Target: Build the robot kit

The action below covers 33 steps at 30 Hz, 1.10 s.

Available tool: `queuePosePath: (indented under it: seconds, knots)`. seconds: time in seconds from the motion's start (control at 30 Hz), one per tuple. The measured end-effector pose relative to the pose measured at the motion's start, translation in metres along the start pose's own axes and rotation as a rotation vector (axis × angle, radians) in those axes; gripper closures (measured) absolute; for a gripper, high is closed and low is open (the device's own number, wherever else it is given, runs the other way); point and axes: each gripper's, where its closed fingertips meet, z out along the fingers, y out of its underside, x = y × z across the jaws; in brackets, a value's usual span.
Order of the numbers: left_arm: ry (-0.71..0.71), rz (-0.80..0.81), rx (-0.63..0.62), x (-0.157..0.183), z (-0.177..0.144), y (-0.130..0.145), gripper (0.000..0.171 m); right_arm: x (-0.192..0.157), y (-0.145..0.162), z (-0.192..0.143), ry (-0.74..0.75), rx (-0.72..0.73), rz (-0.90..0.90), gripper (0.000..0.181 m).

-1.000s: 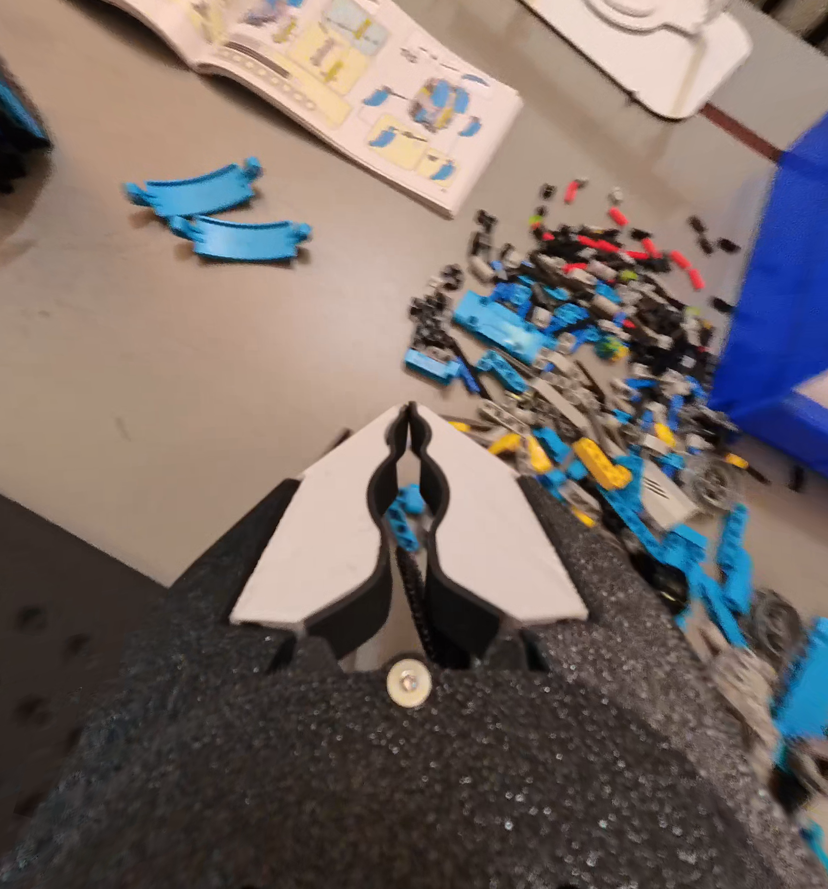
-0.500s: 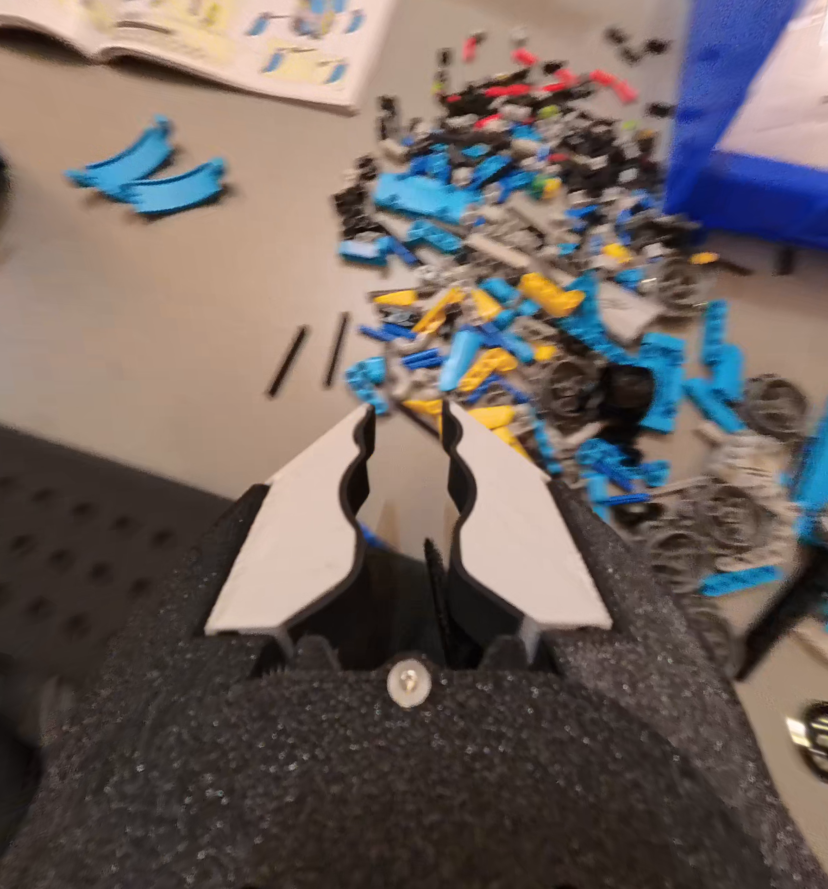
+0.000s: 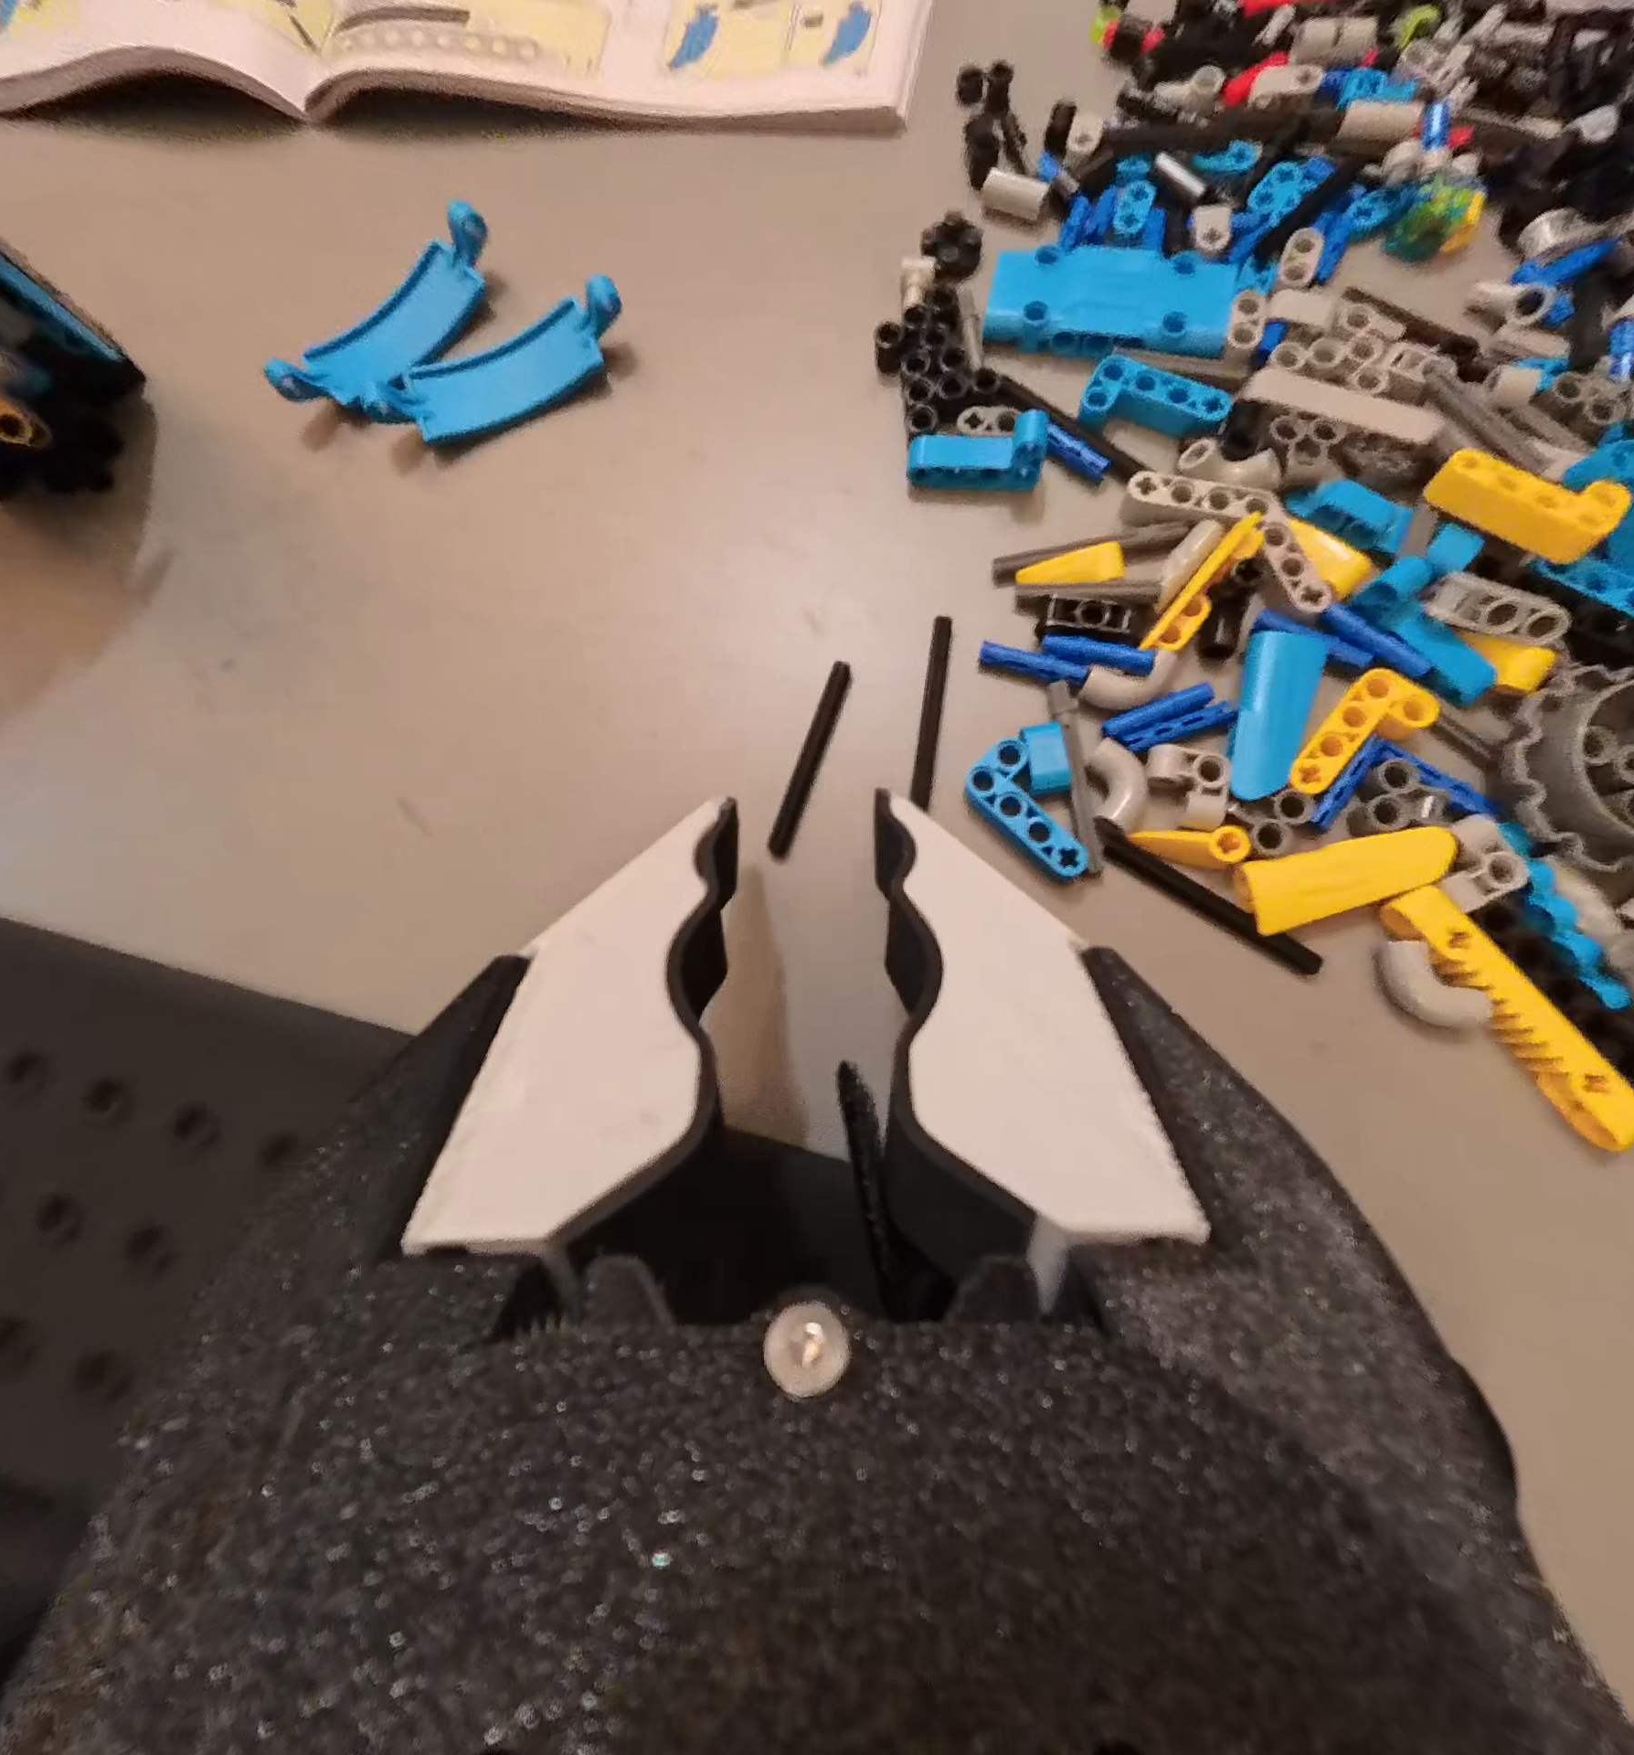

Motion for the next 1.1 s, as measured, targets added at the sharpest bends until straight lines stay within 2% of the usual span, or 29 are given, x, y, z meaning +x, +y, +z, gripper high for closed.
queuePosePath:
  seconds: [0.13, 0.23, 0.43, 0.5, 0.6, 0.63, 0.7, 0.77, 0.87, 0.93, 1.0, 1.1]
  knots:
    - [0.01, 0.005, -0.019, 0.002, 0.002, 0.002, 0.114, -0.003, 0.005, 0.008, -0.024, -0.057, -0.005, 0.152]
    - [0.02, -0.014, -0.018, 0.001, 0.002, 0.002, 0.114, 0.001, 0.006, 0.012, 0.048, -0.09, -0.054, 0.152]
    - [0.027, -0.034, -0.011, 0.0, 0.001, 0.002, 0.114, 0.003, -0.001, 0.019, 0.091, -0.115, -0.023, 0.164]
    - [0.027, -0.033, -0.008, 0.0, 0.001, 0.001, 0.114, 0.004, -0.002, 0.02, 0.089, -0.135, -0.044, 0.178]
    - [0.028, -0.034, -0.008, 0.0, 0.001, 0.001, 0.114, 0.002, -0.009, 0.023, 0.08, -0.17, -0.104, 0.178]
    - [0.028, -0.035, -0.008, 0.0, 0.001, 0.001, 0.114, -0.004, -0.02, 0.024, 0.046, -0.157, -0.138, 0.178]
    - [0.028, -0.035, -0.007, 0.0, 0.001, 0.001, 0.114, -0.034, -0.061, 0.026, -0.088, -0.089, -0.302, 0.178]
    - [0.029, -0.034, -0.006, 0.0, 0.001, 0.001, 0.114, -0.067, -0.108, 0.034, -0.178, -0.007, -0.593, 0.178]
    - [0.03, -0.037, 0.002, 0.001, 0.0, 0.0, 0.114, -0.105, -0.164, 0.076, -0.29, 0.143, -1.078, 0.178]
    - [0.03, -0.046, 0.008, 0.0, -0.002, 0.0, 0.114, -0.116, -0.177, 0.116, -0.343, 0.107, -1.235, 0.178]
    - [0.033, -0.057, 0.013, 0.0, -0.004, 0.0, 0.114, -0.107, -0.175, 0.153, -0.331, -0.042, -1.306, 0.178]
    - [0.042, -0.068, 0.013, 0.001, -0.005, 0.0, 0.114, -0.114, -0.166, 0.172, -0.38, -0.054, -1.345, 0.178]
